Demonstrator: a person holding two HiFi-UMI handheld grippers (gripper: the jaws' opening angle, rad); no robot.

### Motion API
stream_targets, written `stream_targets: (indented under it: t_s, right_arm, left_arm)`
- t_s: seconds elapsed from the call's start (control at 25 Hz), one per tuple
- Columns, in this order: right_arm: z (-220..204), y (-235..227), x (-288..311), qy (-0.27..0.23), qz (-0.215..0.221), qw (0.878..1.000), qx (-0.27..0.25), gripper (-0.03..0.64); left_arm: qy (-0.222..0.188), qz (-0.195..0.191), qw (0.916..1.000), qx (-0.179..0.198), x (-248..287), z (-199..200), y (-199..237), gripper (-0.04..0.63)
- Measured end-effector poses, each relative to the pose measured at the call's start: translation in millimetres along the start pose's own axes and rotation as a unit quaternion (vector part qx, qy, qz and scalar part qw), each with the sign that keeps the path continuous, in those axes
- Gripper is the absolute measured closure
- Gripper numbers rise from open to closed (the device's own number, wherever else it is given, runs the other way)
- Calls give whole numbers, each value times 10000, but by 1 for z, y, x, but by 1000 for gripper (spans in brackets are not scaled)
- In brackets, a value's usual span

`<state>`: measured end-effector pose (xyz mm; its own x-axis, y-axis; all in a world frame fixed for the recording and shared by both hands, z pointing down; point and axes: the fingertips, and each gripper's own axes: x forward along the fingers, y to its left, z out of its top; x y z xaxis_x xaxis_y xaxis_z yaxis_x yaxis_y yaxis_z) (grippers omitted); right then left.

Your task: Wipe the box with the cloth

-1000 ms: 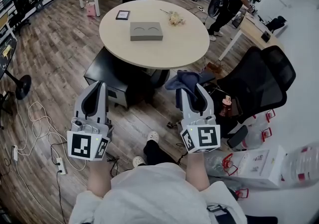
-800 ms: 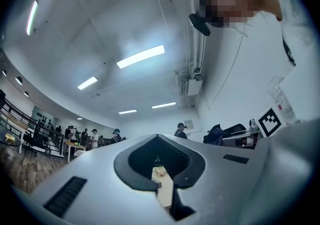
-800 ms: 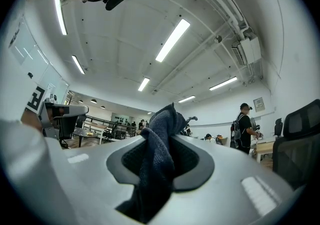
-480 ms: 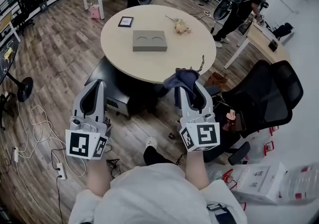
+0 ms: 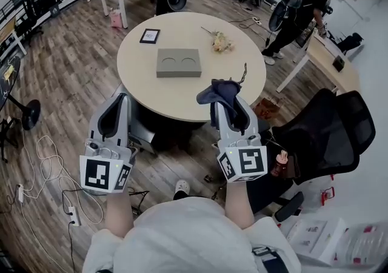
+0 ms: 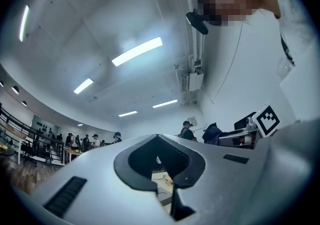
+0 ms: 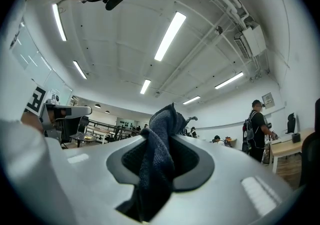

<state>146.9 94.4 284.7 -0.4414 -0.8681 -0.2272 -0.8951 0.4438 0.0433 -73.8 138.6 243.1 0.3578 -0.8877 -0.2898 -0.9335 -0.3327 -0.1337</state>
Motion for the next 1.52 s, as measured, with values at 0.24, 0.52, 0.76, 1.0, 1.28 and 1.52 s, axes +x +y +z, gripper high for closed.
stream_targets:
  t_s: [0.24,0.52,0.76,1.0,1.28,1.52]
  right_arm:
    - [-11,-31,31,-18,61,10000,11,508]
    - [-34,-47,57,111,140,9997,150,509]
    - [-44,-55,89,162,71,9997,149,508]
    - [-53,-71,129,161,-71,9997,196,509]
    - [-64,-77,192,148,-180,9996,175,508]
    - [-77,-81,242,200,-265,9993,151,508]
  left_arm:
    - [-26,70,9999,67,39,-14,2,588]
    - [50,229,9997,-18,60,-34,11,588]
    - [51,159,9998,-103,94,-49,32,588]
    - [27,-2,9999,-98,139,-62,54,588]
    - [11,-118,9998,-146,190,-82,96,588]
    - [-4,-237,9996,-172,229,-100,131,588]
